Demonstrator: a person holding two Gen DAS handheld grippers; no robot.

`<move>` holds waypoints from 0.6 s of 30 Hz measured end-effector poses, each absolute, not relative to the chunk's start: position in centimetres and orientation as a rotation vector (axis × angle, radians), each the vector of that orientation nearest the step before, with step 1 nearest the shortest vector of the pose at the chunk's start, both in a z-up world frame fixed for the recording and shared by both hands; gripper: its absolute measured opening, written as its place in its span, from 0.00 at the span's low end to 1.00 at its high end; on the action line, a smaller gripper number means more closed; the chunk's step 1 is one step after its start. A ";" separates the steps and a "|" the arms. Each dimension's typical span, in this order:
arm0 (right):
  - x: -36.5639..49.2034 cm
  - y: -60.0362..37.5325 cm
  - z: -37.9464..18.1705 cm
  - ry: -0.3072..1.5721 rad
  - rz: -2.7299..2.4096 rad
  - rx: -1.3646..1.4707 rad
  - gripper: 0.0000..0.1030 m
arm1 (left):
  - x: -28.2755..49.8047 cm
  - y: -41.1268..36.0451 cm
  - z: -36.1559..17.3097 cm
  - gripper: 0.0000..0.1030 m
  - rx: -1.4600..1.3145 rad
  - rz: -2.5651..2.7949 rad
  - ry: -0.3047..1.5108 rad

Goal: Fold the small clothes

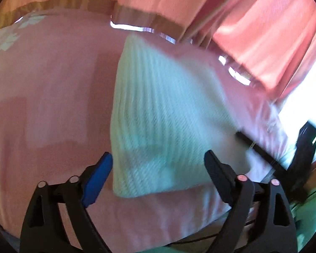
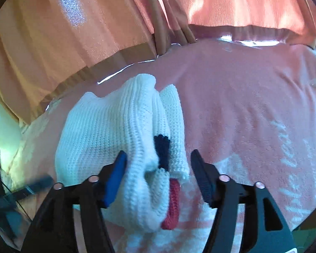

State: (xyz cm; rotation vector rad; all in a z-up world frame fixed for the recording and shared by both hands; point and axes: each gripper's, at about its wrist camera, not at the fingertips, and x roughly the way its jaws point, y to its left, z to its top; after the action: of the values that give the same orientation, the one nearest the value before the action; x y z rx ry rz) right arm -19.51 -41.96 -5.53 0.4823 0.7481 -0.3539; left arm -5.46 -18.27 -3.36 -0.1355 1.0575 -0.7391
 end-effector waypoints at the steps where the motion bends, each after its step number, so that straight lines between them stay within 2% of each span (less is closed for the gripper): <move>1: -19.2 -41.9 -5.8 0.753 -0.354 0.480 0.67 | -5.1 -18.4 -3.2 0.86 -0.138 -0.742 1.053; 7: -15.2 -42.3 -6.8 0.812 -0.243 0.531 0.56 | -2.6 -21.5 -4.2 0.86 -0.124 -0.678 1.081; 9: -14.1 -42.6 -7.2 0.830 -0.211 0.559 0.26 | -2.2 -22.5 -5.2 0.86 -0.068 -0.620 1.071; 10: -13.7 -42.7 -6.9 0.830 -0.201 0.559 0.23 | -2.1 -22.9 -5.4 0.86 -0.042 -0.607 1.058; 14: -16.8 -42.9 -3.5 0.645 -0.241 0.532 0.21 | -2.5 -23.5 -5.5 0.89 0.011 -0.611 1.020; 15: -17.1 -43.3 -4.2 0.662 -0.275 0.527 0.22 | -2.5 -23.7 -5.6 0.90 0.007 -0.628 1.027; 16: -16.6 -43.7 -6.6 0.759 -0.306 0.531 0.22 | -2.6 -23.8 -5.8 0.90 0.016 -0.632 1.037; 18: -16.7 -44.4 -9.3 0.834 -0.306 0.607 0.29 | -2.4 -24.3 -6.6 0.91 0.053 -0.616 1.058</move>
State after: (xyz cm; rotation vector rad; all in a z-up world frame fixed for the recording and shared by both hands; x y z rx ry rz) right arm -16.67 -44.42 -9.27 0.6070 0.8335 -0.3057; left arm -2.45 -24.35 -6.58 0.0526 1.0576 -0.6159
